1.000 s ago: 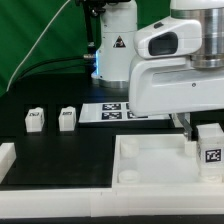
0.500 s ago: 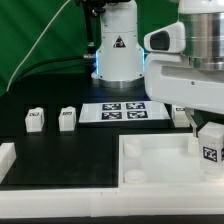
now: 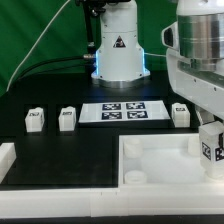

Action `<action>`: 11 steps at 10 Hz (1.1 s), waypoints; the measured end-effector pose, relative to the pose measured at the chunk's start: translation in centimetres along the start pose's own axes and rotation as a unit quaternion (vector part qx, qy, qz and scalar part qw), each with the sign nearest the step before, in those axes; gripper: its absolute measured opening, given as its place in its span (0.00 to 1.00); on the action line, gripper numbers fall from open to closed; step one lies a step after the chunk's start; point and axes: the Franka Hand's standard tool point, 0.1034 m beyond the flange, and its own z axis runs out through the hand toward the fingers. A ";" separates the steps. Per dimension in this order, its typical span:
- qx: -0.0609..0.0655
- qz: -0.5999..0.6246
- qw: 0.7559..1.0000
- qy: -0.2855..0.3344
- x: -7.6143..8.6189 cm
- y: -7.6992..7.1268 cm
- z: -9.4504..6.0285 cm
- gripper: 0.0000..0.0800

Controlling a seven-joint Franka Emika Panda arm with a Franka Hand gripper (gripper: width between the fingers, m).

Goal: Assemble one leg

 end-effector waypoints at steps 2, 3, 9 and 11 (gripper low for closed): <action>0.000 -0.002 1.000 0.000 0.0 0.0 0.0 0.59; 0.000 -0.027 1.000 0.000 0.0 0.0 0.1 0.59; -0.012 -0.340 0.940 0.002 0.3 0.1 -0.1 0.81; -0.011 -0.453 0.892 0.001 0.8 0.2 -0.1 0.81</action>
Offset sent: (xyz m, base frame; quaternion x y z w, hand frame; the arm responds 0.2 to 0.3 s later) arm 0.0000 0.0000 0.0000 0.0000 0.0000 0.0000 1.0000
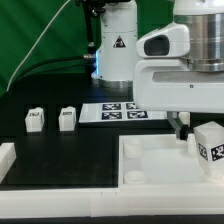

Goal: Assemble one leg

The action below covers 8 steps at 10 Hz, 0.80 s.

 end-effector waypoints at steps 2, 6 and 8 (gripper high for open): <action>-0.001 -0.149 0.989 0.001 0.4 0.6 -0.1 0.81; -0.006 -0.303 0.953 0.003 0.6 0.9 -0.2 0.81; -0.006 -0.302 0.953 0.003 0.6 0.9 -0.2 0.81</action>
Offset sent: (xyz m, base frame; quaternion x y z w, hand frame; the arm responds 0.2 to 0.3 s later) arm -0.0001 -0.0001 0.0046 0.0052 -0.0109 -0.2735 0.9618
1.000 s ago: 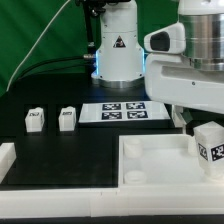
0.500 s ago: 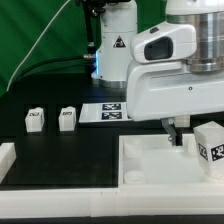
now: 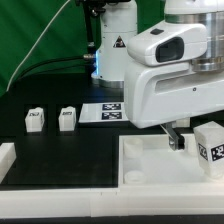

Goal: Assemble one leg

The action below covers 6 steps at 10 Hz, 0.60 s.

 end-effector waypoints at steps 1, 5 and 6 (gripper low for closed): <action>0.000 0.000 1.000 0.000 0.0 0.0 0.0 0.70; 0.000 0.012 1.000 0.002 0.1 0.0 -0.1 0.38; 0.000 0.024 1.000 0.002 0.1 -0.1 -0.1 0.38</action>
Offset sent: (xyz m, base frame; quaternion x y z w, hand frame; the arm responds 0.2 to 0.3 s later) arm 0.0000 0.0000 0.0000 0.0000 0.0000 0.0000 1.0000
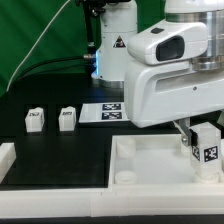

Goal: Assemble one leg

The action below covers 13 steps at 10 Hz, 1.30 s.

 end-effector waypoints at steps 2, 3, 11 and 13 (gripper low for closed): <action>0.002 0.035 0.999 0.000 0.0 -0.1 0.0 0.38; 0.002 0.097 0.995 0.000 0.0 -0.1 0.1 0.37; 0.013 0.552 0.834 0.000 0.1 -1.1 0.3 0.37; 0.013 0.641 0.767 -0.002 0.0 -1.2 0.3 0.37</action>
Offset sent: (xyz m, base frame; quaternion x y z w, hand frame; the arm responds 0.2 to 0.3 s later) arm 0.0000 0.0000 0.0000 0.0000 0.0000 0.1790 0.9838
